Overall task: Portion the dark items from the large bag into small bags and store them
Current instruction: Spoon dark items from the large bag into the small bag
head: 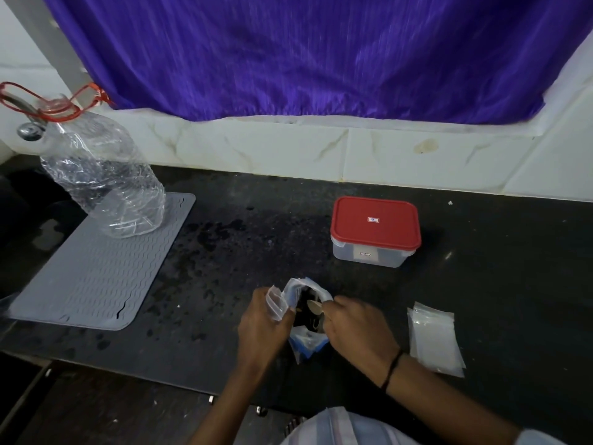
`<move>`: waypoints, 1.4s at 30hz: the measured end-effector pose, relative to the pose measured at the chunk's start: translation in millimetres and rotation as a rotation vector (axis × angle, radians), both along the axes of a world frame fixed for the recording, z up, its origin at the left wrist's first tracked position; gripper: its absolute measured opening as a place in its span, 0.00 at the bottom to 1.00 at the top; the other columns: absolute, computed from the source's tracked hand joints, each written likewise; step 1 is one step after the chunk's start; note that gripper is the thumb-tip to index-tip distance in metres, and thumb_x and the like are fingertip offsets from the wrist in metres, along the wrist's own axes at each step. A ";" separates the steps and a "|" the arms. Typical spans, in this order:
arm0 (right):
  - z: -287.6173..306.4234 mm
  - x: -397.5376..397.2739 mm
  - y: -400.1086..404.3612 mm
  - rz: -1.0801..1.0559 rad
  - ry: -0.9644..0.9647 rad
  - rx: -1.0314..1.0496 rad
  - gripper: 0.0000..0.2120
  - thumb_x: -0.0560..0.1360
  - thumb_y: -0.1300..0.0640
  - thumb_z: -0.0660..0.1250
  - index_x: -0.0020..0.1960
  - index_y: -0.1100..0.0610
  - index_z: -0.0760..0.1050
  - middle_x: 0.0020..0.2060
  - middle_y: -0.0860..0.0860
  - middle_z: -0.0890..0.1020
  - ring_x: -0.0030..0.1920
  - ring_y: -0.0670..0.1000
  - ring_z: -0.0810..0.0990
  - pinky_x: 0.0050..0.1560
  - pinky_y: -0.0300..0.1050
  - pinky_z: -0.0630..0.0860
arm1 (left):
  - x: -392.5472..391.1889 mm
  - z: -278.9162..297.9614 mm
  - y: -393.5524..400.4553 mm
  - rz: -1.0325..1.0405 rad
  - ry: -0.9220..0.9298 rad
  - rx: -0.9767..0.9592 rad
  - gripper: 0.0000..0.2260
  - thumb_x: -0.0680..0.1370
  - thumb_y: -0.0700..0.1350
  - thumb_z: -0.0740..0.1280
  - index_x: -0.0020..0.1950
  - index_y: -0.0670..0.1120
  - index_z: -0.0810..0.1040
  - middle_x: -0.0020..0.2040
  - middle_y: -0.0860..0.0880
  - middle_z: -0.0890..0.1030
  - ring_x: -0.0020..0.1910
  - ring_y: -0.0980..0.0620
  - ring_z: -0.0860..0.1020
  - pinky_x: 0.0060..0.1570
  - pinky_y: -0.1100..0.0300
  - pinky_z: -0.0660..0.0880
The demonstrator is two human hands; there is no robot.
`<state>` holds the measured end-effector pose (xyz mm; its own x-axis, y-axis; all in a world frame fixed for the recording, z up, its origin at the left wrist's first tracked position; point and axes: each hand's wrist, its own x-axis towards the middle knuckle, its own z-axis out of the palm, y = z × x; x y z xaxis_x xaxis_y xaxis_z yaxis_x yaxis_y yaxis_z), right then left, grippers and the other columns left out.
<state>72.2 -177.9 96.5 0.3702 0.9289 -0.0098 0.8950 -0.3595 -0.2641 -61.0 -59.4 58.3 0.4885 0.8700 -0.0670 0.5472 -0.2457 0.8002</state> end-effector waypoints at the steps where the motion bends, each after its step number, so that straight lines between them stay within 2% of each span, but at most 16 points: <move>1: 0.5 -0.6 1.2 -0.019 0.005 -0.001 0.04 0.76 0.56 0.65 0.48 0.52 0.79 0.40 0.50 0.80 0.37 0.50 0.79 0.34 0.43 0.75 | 1.6 -1.1 -0.4 0.001 0.023 -0.035 0.15 0.74 0.49 0.72 0.57 0.53 0.72 0.46 0.57 0.79 0.43 0.60 0.77 0.37 0.66 0.69; 5: -2.3 -2.9 3.9 -0.053 0.045 -0.029 0.07 0.79 0.55 0.60 0.53 0.52 0.76 0.45 0.50 0.79 0.43 0.50 0.79 0.40 0.43 0.74 | 9.0 -3.5 -3.3 0.024 -0.006 -0.190 0.12 0.74 0.47 0.72 0.54 0.54 0.74 0.45 0.56 0.81 0.44 0.59 0.79 0.40 0.62 0.76; 8: -10.4 -1.7 5.7 -0.080 0.097 -0.049 0.10 0.81 0.53 0.57 0.55 0.52 0.75 0.49 0.49 0.79 0.46 0.48 0.78 0.44 0.41 0.75 | 15.7 -4.7 -6.6 0.039 -0.134 -0.314 0.12 0.73 0.39 0.71 0.52 0.54 0.76 0.47 0.52 0.82 0.45 0.56 0.82 0.42 0.60 0.79; 11: -15.5 -0.9 6.0 -0.086 0.107 -0.076 0.10 0.82 0.53 0.56 0.56 0.52 0.75 0.50 0.49 0.78 0.44 0.45 0.75 0.43 0.38 0.71 | 22.9 -1.0 -8.2 0.082 -0.327 -0.475 0.12 0.74 0.31 0.68 0.53 0.47 0.77 0.46 0.47 0.83 0.43 0.53 0.83 0.37 0.62 0.79; 14: -19.3 0.8 5.0 -0.120 0.149 -0.075 0.10 0.82 0.53 0.57 0.55 0.52 0.75 0.48 0.48 0.78 0.42 0.43 0.72 0.42 0.37 0.68 | 25.3 -1.0 -7.2 0.095 -0.430 -0.548 0.10 0.76 0.30 0.67 0.53 0.41 0.77 0.43 0.45 0.82 0.41 0.53 0.82 0.37 0.60 0.79; 16: -23.1 2.7 4.6 -0.177 0.228 -0.058 0.09 0.82 0.53 0.57 0.53 0.51 0.76 0.44 0.46 0.78 0.41 0.43 0.75 0.41 0.37 0.71 | 24.6 -5.0 -4.6 0.087 -0.427 -0.545 0.09 0.75 0.30 0.67 0.53 0.41 0.77 0.44 0.44 0.82 0.43 0.50 0.82 0.40 0.57 0.80; 18: -28.3 5.6 3.0 -0.229 0.286 -0.011 0.09 0.81 0.53 0.58 0.50 0.52 0.77 0.41 0.47 0.79 0.40 0.44 0.78 0.41 0.41 0.77 | 23.5 -7.5 -3.0 0.081 -0.414 -0.535 0.09 0.75 0.30 0.68 0.53 0.41 0.77 0.45 0.44 0.82 0.42 0.51 0.82 0.39 0.60 0.80; 21: -34.5 8.5 -2.0 -0.290 0.428 0.084 0.09 0.81 0.55 0.59 0.48 0.54 0.78 0.39 0.48 0.81 0.37 0.44 0.79 0.41 0.45 0.78 | 22.8 -9.3 -2.2 0.069 -0.415 -0.528 0.09 0.75 0.30 0.68 0.53 0.40 0.77 0.45 0.43 0.82 0.42 0.52 0.82 0.39 0.60 0.81; 27: -42.1 3.7 -9.2 -0.437 0.665 0.249 0.10 0.80 0.60 0.60 0.48 0.53 0.80 0.34 0.47 0.80 0.33 0.44 0.79 0.37 0.42 0.79 | 21.6 -15.9 -1.1 0.073 -0.374 -0.464 0.08 0.74 0.31 0.69 0.49 0.42 0.77 0.42 0.45 0.81 0.41 0.50 0.81 0.39 0.56 0.79; 30: -43.3 2.9 -13.1 -0.510 0.793 0.303 0.10 0.81 0.60 0.60 0.50 0.53 0.80 0.32 0.49 0.80 0.28 0.43 0.78 0.33 0.37 0.77 | 19.5 -16.7 -2.4 0.077 -0.350 -0.439 0.08 0.74 0.32 0.70 0.49 0.43 0.77 0.42 0.46 0.81 0.40 0.52 0.81 0.38 0.58 0.79; 33: -42.2 2.3 -16.9 -0.531 0.859 0.323 0.09 0.81 0.58 0.60 0.51 0.51 0.79 0.32 0.51 0.80 0.28 0.42 0.77 0.32 0.35 0.75 | 18.1 -15.4 -2.2 0.080 -0.328 -0.415 0.09 0.74 0.35 0.71 0.50 0.46 0.77 0.44 0.46 0.82 0.40 0.54 0.81 0.37 0.61 0.79; 36: -38.3 2.2 -18.5 -0.527 0.901 0.330 0.10 0.81 0.59 0.60 0.48 0.47 0.78 0.33 0.54 0.80 0.28 0.43 0.76 0.33 0.36 0.76 | 16.9 -12.1 -3.7 0.057 -0.296 -0.399 0.13 0.73 0.34 0.70 0.51 0.49 0.77 0.46 0.47 0.82 0.40 0.58 0.82 0.36 0.64 0.77; 42: -10.7 5.5 -26.1 -0.580 0.955 0.488 0.12 0.79 0.62 0.62 0.45 0.50 0.82 0.27 0.51 0.78 0.26 0.48 0.75 0.30 0.43 0.74 | 12.5 2.4 -3.8 0.054 -0.327 -0.243 0.13 0.74 0.36 0.73 0.52 0.50 0.76 0.45 0.51 0.81 0.41 0.62 0.80 0.39 0.70 0.75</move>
